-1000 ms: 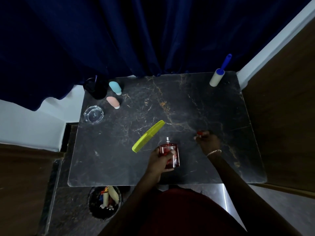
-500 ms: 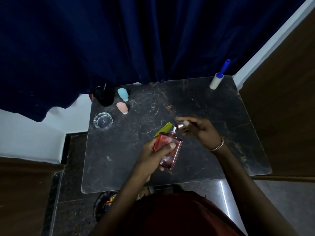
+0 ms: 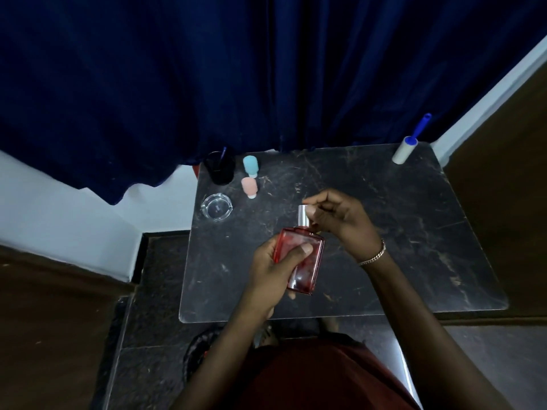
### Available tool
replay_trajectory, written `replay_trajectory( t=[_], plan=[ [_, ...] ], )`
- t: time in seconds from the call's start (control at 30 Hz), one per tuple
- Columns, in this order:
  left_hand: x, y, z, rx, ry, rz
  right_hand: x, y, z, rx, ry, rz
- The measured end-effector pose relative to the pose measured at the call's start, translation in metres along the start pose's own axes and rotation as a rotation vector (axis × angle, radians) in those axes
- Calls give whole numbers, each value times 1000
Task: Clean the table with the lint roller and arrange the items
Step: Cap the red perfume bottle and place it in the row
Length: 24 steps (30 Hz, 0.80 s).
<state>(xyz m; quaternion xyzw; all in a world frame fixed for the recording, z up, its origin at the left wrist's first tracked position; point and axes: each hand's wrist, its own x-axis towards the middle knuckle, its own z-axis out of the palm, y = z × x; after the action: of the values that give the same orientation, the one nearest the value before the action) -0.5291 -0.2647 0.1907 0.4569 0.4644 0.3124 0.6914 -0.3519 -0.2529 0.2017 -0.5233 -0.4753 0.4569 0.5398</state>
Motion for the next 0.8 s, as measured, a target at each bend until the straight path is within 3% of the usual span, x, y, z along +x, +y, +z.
replay_trajectory(
  t=[0.33,0.57,0.8],
  plan=[
    [-23,-4,-44,-17,111,63,-5,-1,56,-30,-24,-54],
    [-6,-5,-67,69,157,127,-17,12,70,23,-107,55],
    [21,-33,-91,193,71,214,-29,54,79,-253,-66,116]
  ],
)
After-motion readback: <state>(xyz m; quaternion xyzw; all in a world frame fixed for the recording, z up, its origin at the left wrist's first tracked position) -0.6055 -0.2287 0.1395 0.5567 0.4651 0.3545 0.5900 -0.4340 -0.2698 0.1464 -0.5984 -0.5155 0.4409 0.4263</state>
